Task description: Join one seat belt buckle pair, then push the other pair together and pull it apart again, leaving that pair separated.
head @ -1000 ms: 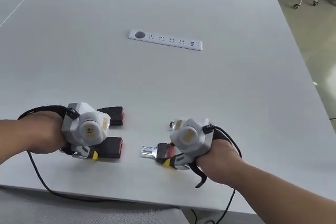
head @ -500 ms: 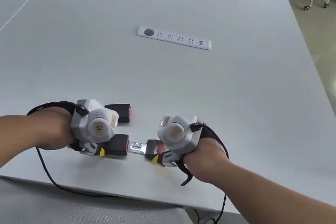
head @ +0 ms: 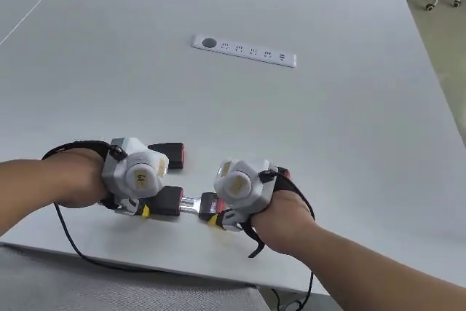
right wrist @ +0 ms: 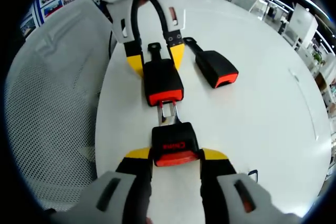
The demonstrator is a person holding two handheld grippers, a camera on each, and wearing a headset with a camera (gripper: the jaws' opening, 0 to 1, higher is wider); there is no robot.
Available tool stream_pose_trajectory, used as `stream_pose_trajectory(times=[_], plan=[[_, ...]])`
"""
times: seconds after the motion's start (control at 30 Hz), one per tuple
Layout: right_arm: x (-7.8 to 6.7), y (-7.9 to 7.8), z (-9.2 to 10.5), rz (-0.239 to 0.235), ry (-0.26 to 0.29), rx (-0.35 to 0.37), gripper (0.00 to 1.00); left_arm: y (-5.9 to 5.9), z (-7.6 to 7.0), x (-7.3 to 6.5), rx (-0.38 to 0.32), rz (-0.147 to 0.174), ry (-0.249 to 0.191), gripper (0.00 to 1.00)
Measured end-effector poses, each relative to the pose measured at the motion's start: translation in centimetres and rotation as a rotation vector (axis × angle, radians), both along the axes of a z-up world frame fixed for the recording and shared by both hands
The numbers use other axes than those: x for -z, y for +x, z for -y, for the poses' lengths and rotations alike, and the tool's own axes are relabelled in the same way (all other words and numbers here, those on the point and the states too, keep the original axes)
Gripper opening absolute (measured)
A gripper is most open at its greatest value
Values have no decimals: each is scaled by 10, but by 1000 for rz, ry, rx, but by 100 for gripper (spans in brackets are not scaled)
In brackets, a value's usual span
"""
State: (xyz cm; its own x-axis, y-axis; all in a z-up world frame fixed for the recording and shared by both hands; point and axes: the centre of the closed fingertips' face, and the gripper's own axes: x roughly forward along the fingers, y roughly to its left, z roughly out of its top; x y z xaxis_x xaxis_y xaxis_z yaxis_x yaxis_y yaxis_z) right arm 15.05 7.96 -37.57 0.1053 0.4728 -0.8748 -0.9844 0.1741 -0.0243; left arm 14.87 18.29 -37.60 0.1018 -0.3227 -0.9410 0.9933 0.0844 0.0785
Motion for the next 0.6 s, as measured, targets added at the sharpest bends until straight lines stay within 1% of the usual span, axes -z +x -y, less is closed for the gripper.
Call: stream_pose_trajectory(times=[0.1,0.23,0.3,0.4,0.53,0.6], plan=[[1,0,-3,8,2,-11,35,-1,0,-1,3,-1,1,31],[1,1,-5,7,12,-12,35,-1,1,-1,7,-4,-3,32],[1,0,-7,5,27,-9,35,-1,2,-1,17,-4,-12,32],[1,0,-7,1,28,-3,35,-1,2,-1,16,-9,-12,31],[1,0,-8,-8,37,1,34,-1,3,-1,39,-11,-5,31],[2,0,-11,-15,35,5,34,-2,2,-1,35,-9,-15,31]])
